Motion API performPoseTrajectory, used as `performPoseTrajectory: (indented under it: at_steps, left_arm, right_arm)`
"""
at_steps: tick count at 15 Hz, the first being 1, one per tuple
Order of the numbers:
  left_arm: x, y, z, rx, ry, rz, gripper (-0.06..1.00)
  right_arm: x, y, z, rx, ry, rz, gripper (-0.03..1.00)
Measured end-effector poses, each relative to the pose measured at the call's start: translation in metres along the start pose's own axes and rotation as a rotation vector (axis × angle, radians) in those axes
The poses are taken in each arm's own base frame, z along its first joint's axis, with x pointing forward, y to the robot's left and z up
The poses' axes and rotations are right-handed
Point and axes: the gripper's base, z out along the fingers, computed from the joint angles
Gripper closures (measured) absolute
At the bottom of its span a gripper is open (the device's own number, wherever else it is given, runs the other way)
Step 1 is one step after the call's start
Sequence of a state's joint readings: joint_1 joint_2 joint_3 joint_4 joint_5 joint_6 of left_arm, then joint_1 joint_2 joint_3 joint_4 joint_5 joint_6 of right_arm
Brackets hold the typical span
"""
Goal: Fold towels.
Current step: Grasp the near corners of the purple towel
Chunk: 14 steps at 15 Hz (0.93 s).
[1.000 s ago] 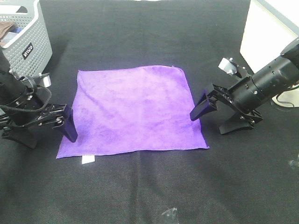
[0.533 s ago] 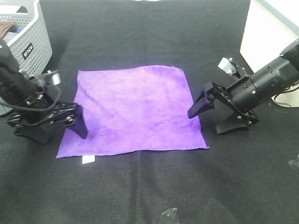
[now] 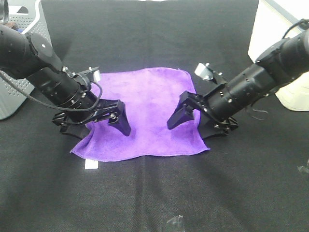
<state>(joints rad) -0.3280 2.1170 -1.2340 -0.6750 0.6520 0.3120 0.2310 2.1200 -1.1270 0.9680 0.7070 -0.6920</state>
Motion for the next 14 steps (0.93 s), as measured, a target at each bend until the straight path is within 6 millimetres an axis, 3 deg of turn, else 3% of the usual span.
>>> performPoseTrajectory:
  at_steps: [7,9,11,14]
  left_arm:
    - [-0.0002,-0.0012,0.0001,0.010,-0.003,-0.010,-0.05]
    - [-0.0002,-0.0011,0.0005,0.011,-0.003,-0.012,0.01]
    - [-0.0004,0.0003,0.0033,0.007,-0.005,-0.019,0.24]
    - [0.0013,0.0038,0.0099,-0.001,0.002,-0.028,0.74]
  right_arm:
    - [0.0004,-0.0011,0.0013,0.044,0.008,-0.056,0.31]
    - [0.0003,-0.0039,0.0027,0.064,0.007,-0.068,0.48]
    - [0.0006,-0.0058,0.0047,0.070,0.010,-0.068,0.64]
    - [0.0016,-0.0075,0.0056,0.080,0.007,-0.067,0.82]
